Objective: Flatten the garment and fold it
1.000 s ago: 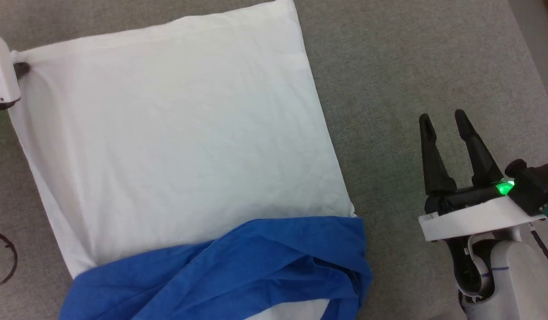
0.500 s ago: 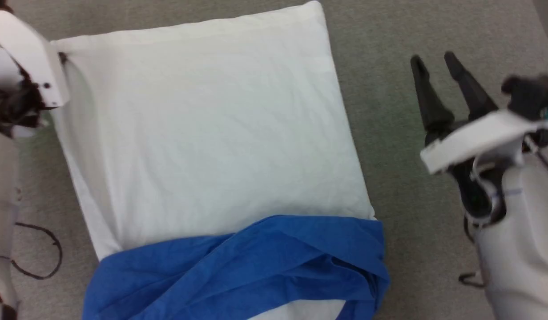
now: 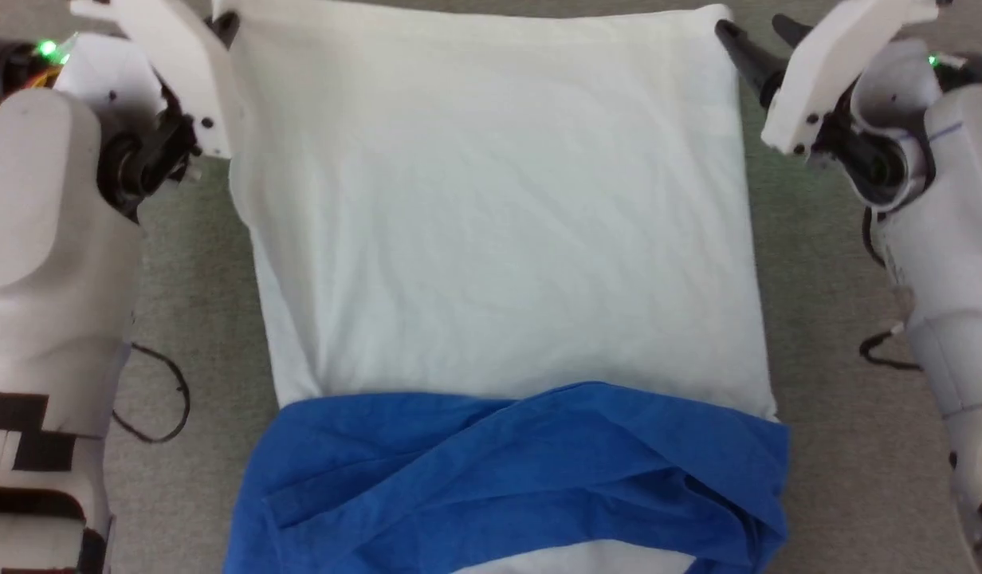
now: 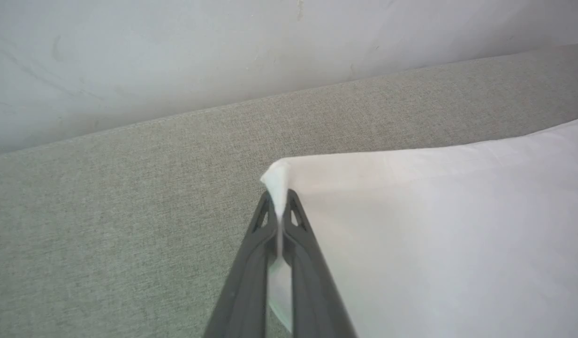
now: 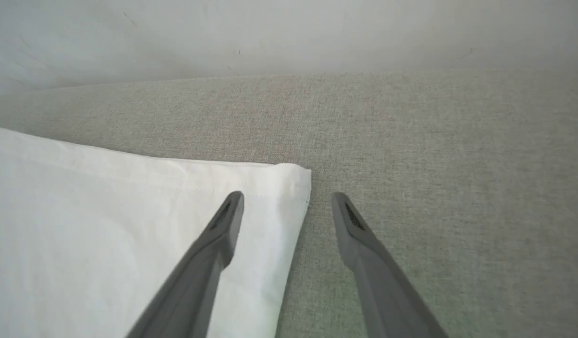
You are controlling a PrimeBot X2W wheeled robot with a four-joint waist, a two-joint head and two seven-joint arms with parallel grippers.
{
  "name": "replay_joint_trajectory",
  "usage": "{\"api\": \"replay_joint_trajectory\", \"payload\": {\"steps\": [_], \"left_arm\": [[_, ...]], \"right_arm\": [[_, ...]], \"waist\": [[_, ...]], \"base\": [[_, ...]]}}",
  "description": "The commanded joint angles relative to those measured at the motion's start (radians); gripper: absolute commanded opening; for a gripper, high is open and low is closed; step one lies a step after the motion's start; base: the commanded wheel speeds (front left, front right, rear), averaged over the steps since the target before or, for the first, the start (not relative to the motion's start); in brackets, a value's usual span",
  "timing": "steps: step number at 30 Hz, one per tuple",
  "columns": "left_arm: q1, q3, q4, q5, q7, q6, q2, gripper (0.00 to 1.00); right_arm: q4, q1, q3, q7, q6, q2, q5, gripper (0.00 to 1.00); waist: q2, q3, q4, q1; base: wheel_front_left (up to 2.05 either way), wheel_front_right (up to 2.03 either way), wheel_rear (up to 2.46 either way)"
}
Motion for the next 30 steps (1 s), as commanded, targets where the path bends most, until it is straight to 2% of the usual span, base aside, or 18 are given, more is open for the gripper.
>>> {"api": "replay_joint_trajectory", "payload": {"steps": [1, 6, 9, 10, 11, 12, 13, 17, 21, 24, 30], "left_arm": [[-0.018, -0.012, -0.011, -0.001, -0.015, -0.008, -0.008, 0.0], [-0.037, -0.046, -0.035, -0.012, -0.046, -0.011, -0.023, 0.0], [-0.042, -0.061, -0.042, -0.023, -0.06, -0.012, -0.026, 0.0], [-0.042, -0.066, -0.044, -0.026, -0.063, -0.012, -0.025, 0.0], [-0.042, -0.07, -0.045, -0.032, -0.066, -0.013, -0.025, 0.0], [-0.042, -0.074, -0.047, -0.036, -0.068, -0.013, -0.024, 0.0], [-0.043, -0.079, -0.047, -0.039, -0.068, -0.013, -0.021, 0.0], [-0.043, -0.093, -0.043, -0.054, -0.066, -0.013, -0.006, 0.0], [-0.048, -0.102, -0.036, -0.063, -0.077, -0.014, 0.01, 0.0], [-0.062, -0.094, -0.025, -0.056, -0.122, -0.009, 0.02, 0.0], [-0.143, -0.063, 0.011, -0.016, -0.267, 0.026, 0.036, 0.0]], "right_arm": [[0.036, -0.037, 0.009, 0.012, -0.001, -0.008, 0.001, 1.0], [0.185, -0.128, 0.035, 0.082, -0.001, -0.017, -0.008, 1.0], [0.267, -0.149, 0.065, 0.167, -0.001, -0.014, -0.006, 1.0], [0.293, -0.151, 0.074, 0.205, -0.001, -0.011, -0.001, 0.9], [0.314, -0.153, 0.085, 0.246, -0.001, -0.007, 0.004, 0.46], [0.328, -0.155, 0.1, 0.281, -0.001, -0.005, 0.005, 0.25], [0.335, -0.157, 0.11, 0.301, -0.001, -0.005, 0.009, 0.0], [0.329, -0.158, 0.158, 0.332, -0.001, -0.011, 0.016, 0.0], [0.282, -0.172, 0.184, 0.284, -0.001, -0.024, 0.038, 0.0], [0.224, -0.194, 0.194, 0.171, -0.001, -0.045, 0.048, 0.0], [0.166, -0.282, 0.164, -0.186, -0.001, -0.096, -0.003, 0.0]], "waist": [[0.0, 0.041, 0.052, -0.0001], [0.0, 0.073, 0.081, -0.0001], [0.0, 0.082, 0.09, -0.0001], [0.0, 0.083, 0.091, -0.0001], [0.0, 0.084, 0.092, -0.0001], [0.0, 0.085, 0.092, -0.0001], [0.0, 0.086, 0.092, -0.0001], [0.0, 0.084, 0.086, -0.0001], [0.0, 0.069, 0.075, -0.0001], [0.0, 0.05, 0.065, -0.0001], [0.0, 0.016, 0.042, -0.0001]], "base": [[0.0, 0.0, 0.0], [0.0, 0.0, 0.0], [0.0, 0.0, 0.0], [0.0, 0.0, 0.0], [0.0, 0.0, 0.0], [0.0, 0.0, 0.0], [0.0, 0.0, 0.0], [0.0, 0.0, 0.0], [0.0, 0.0, 0.0], [0.0, 0.0, 0.0], [0.0, 0.0, 0.0]]}}
